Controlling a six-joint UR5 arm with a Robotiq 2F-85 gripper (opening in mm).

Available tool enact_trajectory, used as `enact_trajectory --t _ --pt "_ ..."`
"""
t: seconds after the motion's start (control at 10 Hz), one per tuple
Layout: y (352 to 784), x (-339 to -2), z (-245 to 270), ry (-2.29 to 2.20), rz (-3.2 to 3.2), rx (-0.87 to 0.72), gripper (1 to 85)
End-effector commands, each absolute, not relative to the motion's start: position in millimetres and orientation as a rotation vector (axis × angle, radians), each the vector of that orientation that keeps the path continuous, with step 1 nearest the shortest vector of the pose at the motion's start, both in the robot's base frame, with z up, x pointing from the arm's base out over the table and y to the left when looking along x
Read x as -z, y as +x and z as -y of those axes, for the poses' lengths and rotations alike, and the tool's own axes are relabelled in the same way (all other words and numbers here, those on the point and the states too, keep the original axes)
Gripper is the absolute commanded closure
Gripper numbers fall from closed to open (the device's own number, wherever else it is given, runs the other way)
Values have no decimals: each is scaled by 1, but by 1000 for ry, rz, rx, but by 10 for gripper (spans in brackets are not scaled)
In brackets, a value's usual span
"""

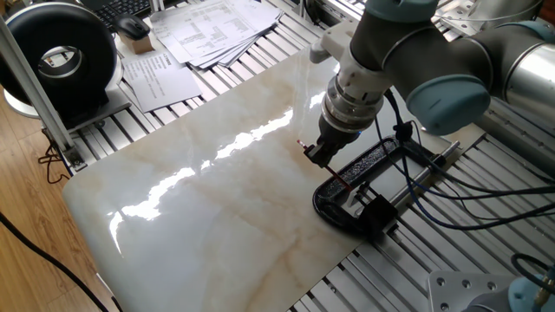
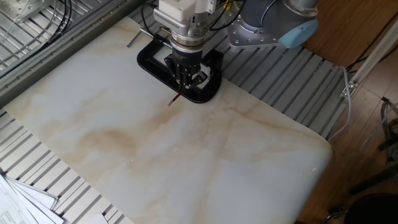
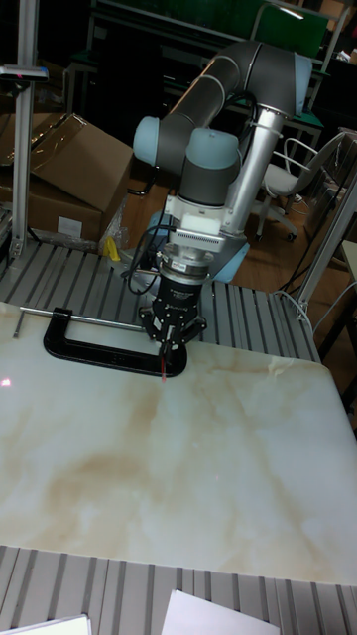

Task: Insert the pencil into the pencil sharpener

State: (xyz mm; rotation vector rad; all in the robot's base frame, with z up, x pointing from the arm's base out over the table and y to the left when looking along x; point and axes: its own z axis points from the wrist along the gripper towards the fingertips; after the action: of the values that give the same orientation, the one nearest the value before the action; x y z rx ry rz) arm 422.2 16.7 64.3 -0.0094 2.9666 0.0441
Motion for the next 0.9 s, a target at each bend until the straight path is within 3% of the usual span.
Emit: enact_trajectory --t 0.0,0.8 --pt "408 -70 -21 9 -2968 -68 843" --pt "391 -63 -16 0 -2947 -105 843"
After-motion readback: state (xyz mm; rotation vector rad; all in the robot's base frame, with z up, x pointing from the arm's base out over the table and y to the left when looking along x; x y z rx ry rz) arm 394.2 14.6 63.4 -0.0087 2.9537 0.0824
